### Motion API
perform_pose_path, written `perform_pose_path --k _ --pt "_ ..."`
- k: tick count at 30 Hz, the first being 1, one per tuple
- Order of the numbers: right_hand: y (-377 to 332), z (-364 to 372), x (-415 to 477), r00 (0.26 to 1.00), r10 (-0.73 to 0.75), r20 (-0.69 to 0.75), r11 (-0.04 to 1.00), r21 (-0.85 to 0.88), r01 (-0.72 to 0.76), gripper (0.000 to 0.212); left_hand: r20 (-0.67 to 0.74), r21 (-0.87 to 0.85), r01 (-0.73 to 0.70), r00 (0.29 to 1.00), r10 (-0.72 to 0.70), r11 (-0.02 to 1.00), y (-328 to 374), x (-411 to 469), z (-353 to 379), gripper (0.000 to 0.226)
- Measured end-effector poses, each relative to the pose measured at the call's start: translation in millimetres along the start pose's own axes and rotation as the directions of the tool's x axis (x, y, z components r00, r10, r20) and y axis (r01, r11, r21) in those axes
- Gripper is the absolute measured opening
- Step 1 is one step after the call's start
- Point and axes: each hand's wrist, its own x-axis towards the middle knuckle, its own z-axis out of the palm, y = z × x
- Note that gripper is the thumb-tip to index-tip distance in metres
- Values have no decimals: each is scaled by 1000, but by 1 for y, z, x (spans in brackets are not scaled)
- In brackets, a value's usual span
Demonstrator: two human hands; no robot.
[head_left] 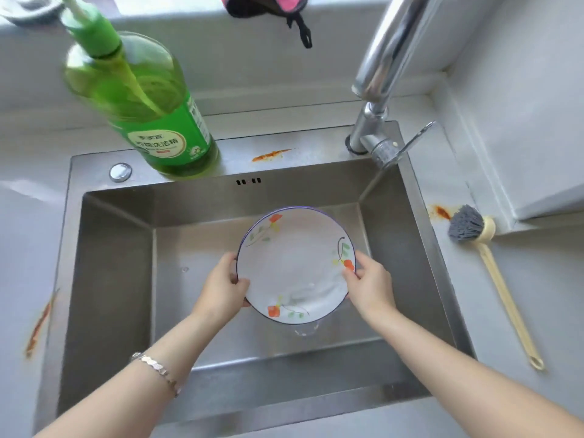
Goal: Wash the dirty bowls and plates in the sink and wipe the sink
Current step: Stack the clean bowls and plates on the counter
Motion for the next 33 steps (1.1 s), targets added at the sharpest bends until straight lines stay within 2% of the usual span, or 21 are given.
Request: perform_pose_path --k 6,11,14,19,25,33 --pt "-70 -11 -49 943 -317 -98 936 126 328 13 -128 122 -207 967 222 971 25 -54 -71 37" --pt "-108 -6 -74 885 -445 -135 851 243 465 20 -237 175 -328 901 363 928 38 -86 -113 35" --pt "-119 -2 -86 850 -503 -158 807 265 527 34 -272 170 -365 875 400 915 38 -103 -129 34" --pt "-125 2 -96 785 -585 -203 757 210 618 42 -296 109 -411 856 424 905 31 -117 -142 43" --pt "-128 -3 -97 733 -637 -237 720 155 676 43 -297 44 -475 834 465 879 21 -120 -143 44" --pt "-136 -6 -101 681 -661 -314 664 177 726 44 -356 50 -567 759 545 822 22 -120 -144 41"
